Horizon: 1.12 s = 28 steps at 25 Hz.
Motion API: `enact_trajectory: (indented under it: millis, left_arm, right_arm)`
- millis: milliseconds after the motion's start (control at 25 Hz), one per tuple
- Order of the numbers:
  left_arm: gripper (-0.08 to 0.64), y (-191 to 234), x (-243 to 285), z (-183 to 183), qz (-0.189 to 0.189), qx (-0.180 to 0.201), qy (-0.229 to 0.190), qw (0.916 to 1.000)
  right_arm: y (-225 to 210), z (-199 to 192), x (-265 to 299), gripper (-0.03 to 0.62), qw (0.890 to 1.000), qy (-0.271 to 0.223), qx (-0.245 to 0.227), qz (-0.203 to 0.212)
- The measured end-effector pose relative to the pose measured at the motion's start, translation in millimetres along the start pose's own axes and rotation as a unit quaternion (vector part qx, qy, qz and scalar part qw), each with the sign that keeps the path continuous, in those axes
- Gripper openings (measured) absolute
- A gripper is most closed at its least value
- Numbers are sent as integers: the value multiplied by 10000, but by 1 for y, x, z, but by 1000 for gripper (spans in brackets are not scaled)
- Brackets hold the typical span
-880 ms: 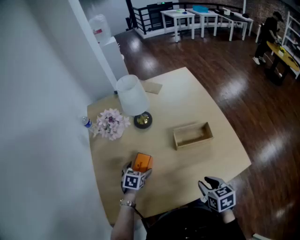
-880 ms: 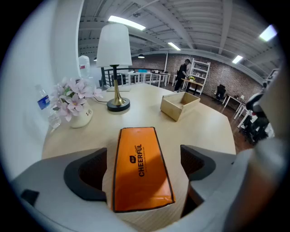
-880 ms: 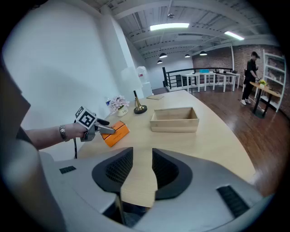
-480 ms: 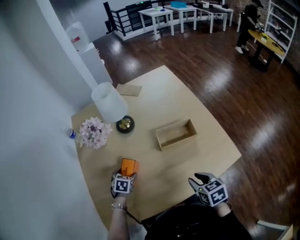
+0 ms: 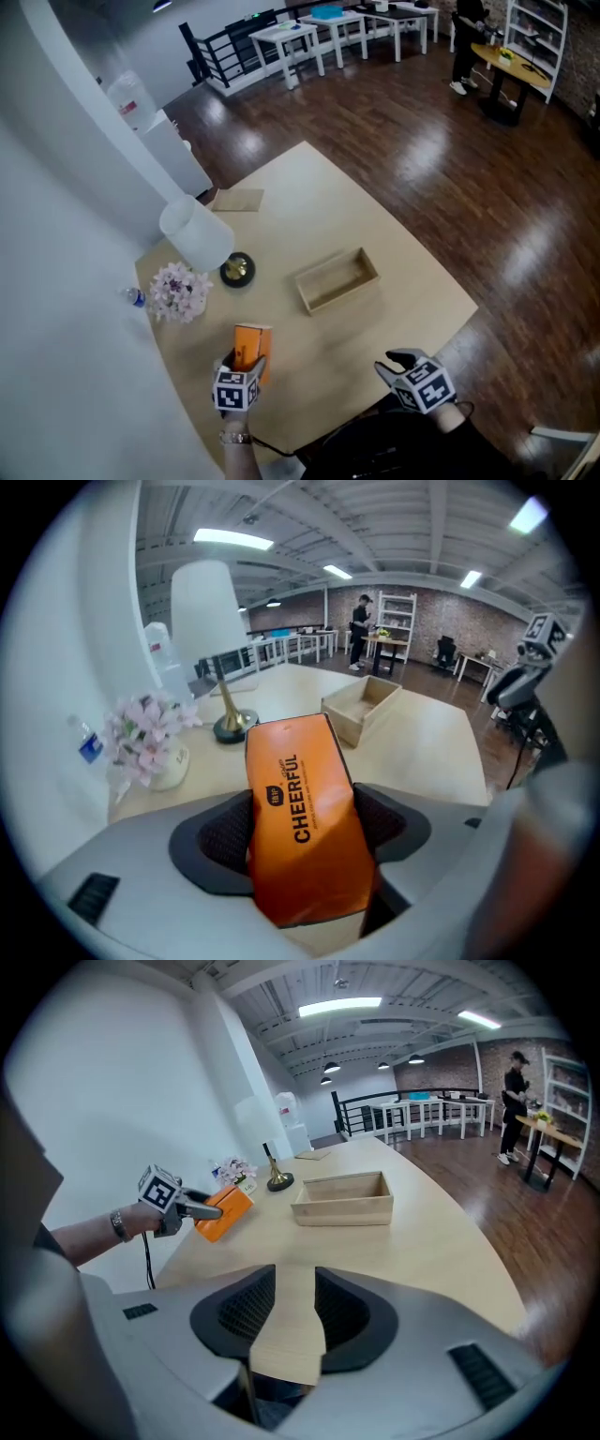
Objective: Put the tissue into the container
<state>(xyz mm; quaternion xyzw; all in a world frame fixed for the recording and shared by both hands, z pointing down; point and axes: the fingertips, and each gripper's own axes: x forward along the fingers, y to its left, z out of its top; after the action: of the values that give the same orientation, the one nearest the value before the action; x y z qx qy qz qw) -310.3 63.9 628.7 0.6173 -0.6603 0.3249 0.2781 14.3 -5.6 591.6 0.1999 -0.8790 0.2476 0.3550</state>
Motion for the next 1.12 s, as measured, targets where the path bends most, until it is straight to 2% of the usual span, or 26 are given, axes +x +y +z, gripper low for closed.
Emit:
enact_trajectory:
  millis: [120, 240, 400, 560, 640, 800, 880, 1000, 1120]
  left_arm:
    - [345, -16, 3, 60, -295, 598, -333, 9972]
    - [345, -46, 18, 115, -687, 1226, -460, 9890]
    - [345, -99, 52, 167, -1189, 2084, -392, 9700]
    - [345, -140, 92, 204, -1492, 2867, -335, 9457]
    - [347, -155, 112, 213, -1659, 3235, -197, 9314]
    - [345, -177, 144, 207, -1904, 3986, 294, 8967]
    - [346, -183, 155, 207, -1970, 4107, 359, 8895]
    - [345, -193, 159, 210, -2230, 4015, 305, 8878]
    - [344, -199, 165, 198, -2358, 4258, 528, 8720]
  right_arm:
    - [-9, 3, -3, 137, 10000, -66, 53, 13]
    - [-20, 2, -9, 137, 9999, -96, 90, 13]
    - [-39, -1, -19, 137, 9997, -150, 210, 36]
    - [-66, 0, -28, 137, 9991, -213, 359, -58]
    - [-81, -2, -28, 137, 9986, -202, 472, -109]
    - [-106, -5, -34, 137, 9973, -183, 679, -190]
    - [-115, -1, -37, 137, 9967, -211, 767, -158]
    - [-128, -2, -35, 137, 9957, -234, 886, -136]
    - [-133, 0, -33, 137, 9952, -224, 947, -59]
